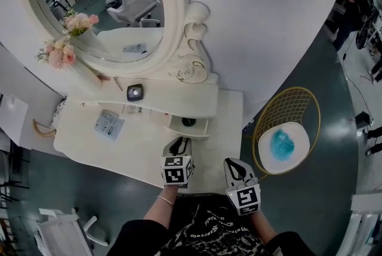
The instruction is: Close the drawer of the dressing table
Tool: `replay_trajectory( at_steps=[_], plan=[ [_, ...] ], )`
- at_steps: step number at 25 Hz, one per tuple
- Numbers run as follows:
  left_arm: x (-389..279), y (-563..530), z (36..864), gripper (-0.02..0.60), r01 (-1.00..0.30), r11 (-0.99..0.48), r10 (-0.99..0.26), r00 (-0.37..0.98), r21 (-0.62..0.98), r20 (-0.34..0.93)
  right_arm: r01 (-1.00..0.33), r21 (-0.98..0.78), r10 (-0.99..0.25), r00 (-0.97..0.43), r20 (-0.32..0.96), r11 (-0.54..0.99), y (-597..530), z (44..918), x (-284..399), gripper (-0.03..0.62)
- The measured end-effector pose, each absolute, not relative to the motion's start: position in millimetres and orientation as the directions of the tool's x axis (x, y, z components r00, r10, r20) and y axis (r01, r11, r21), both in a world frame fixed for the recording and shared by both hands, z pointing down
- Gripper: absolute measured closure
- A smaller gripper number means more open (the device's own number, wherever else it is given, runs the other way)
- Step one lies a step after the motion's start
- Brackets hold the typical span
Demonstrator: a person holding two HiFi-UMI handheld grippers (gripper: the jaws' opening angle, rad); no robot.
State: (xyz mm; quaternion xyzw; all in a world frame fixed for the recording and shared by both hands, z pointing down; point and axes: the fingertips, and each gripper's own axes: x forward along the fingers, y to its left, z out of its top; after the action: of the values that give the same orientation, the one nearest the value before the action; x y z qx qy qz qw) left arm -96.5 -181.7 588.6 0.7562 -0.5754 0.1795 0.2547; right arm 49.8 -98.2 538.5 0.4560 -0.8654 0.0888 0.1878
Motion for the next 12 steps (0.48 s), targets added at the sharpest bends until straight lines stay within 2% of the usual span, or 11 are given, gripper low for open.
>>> replay_trajectory(
  at_steps=[5,12],
  plan=[
    [-97.0,-181.4,591.2,0.479,-0.960,-0.205,-0.773,0.277,0.189,0.570,-0.824,0.022,-0.757,-0.511,0.407,0.567,-97.8,538.3,48.5,0.582],
    [-100.2,-181.1,588.9,0.480,-0.943,-0.146,-0.790,0.292,0.298,0.539,-0.828,0.031,-0.761,-0.500,0.412,0.561,-96.6,537.7,50.9,0.582]
  ],
)
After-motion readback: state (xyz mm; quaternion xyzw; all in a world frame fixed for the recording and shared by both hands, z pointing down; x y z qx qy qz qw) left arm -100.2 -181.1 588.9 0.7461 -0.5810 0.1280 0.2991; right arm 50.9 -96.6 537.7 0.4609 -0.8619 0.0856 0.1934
